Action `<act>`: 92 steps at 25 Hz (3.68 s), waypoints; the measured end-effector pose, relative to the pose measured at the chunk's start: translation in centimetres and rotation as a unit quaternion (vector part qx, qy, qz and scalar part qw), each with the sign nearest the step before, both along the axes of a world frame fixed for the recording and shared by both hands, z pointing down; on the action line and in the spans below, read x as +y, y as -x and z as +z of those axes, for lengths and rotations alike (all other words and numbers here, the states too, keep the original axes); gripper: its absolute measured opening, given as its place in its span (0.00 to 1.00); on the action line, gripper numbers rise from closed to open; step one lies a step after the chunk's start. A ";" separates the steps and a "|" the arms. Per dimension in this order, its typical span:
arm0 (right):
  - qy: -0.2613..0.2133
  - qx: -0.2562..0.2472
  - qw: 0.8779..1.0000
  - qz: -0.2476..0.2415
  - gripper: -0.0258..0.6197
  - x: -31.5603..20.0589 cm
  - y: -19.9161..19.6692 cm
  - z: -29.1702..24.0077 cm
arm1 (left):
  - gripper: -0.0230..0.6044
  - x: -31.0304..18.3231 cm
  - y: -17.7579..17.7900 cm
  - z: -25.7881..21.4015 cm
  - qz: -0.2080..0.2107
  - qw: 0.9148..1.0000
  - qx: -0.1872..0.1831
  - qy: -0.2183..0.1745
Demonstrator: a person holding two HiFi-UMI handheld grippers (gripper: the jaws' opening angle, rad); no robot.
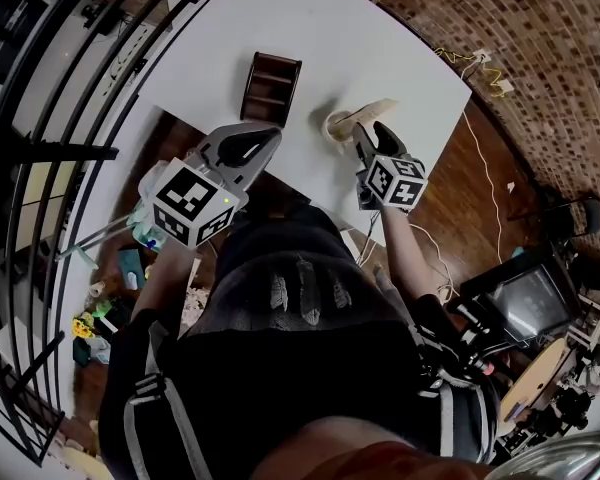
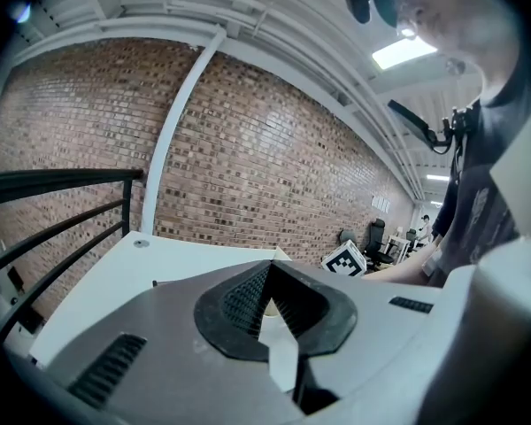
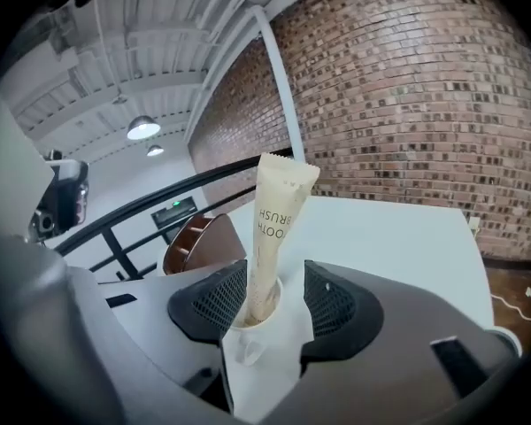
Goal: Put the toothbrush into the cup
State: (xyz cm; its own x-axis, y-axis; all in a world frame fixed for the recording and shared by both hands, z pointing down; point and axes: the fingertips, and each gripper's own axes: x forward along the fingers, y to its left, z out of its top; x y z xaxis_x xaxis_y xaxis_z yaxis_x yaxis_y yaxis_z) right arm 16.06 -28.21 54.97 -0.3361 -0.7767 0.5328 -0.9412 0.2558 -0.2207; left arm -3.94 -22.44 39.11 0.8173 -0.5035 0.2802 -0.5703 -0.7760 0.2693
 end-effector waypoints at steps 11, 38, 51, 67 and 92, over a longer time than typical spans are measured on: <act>0.013 -0.040 0.999 0.025 0.32 1.9 -0.1 -1.3 | 0.03 0.7 0.9 -1.2 0.011 1.000 0.018 -0.017; -0.098 -0.163 0.982 -0.013 0.04 8.6 3.1 -14.6 | 0.03 3.4 -1.3 -1.6 0.066 0.995 0.079 0.002; -0.129 -0.229 0.963 -0.063 0.04 11.2 -1.4 -15.7 | 0.03 4.7 -7.3 -4.8 0.035 0.998 0.020 -0.053; -0.068 -0.318 0.929 -0.178 0.04 14.2 -1.1 -12.4 | 0.03 8.7 -7.8 -5.0 -0.066 0.995 -0.045 -0.052; -0.071 -0.277 0.933 -0.220 0.04 16.8 12.8 -17.6 | 0.03 11.8 2.9 -5.8 -0.064 0.995 0.038 -0.072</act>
State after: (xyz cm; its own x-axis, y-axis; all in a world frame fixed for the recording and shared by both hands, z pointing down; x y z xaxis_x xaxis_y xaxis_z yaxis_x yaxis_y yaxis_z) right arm 3.22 -11.44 37.39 -0.8324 -0.5476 0.0855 -0.4898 0.6547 -0.5757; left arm -6.83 -10.63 33.31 0.7599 -0.6353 0.1377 -0.6493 -0.7319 0.2067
